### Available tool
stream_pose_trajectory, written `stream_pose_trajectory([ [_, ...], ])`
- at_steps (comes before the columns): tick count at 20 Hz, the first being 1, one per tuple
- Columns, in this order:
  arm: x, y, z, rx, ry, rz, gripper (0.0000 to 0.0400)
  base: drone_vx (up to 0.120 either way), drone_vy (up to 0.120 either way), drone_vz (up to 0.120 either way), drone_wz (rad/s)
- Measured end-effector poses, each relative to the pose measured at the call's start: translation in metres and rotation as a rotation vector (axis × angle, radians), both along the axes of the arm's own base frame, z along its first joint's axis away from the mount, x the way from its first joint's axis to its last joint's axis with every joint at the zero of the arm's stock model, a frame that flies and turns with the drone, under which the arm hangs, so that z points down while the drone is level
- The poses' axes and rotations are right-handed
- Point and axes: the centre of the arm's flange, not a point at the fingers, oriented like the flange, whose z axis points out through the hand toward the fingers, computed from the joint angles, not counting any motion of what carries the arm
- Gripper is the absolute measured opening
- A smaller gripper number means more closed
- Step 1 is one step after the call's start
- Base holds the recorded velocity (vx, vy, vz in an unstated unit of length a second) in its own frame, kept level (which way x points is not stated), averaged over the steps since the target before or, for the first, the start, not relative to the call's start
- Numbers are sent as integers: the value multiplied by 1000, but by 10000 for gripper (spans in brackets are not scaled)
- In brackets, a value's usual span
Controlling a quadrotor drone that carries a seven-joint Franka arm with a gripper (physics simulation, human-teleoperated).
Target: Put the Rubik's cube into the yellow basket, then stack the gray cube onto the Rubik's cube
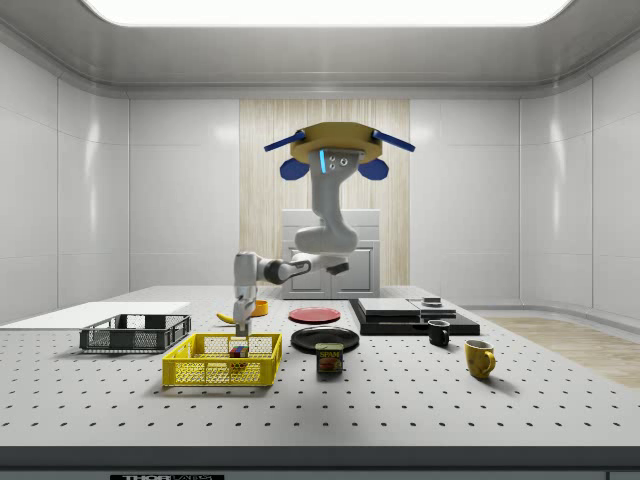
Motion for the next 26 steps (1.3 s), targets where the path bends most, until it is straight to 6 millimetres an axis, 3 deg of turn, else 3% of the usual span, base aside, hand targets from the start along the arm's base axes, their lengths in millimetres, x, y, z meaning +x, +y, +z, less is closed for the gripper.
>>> stream_pose_trajectory([
  [7,0,0,0,0,0,0,250,0,120,0,0],
  [19,0,0,19,0,0,0,250,0,0,0,0],
  [22,0,0,20,0,0,0,323,0,0,0,0],
  [26,0,0,10,0,0,0,372,0,0,0,0],
])
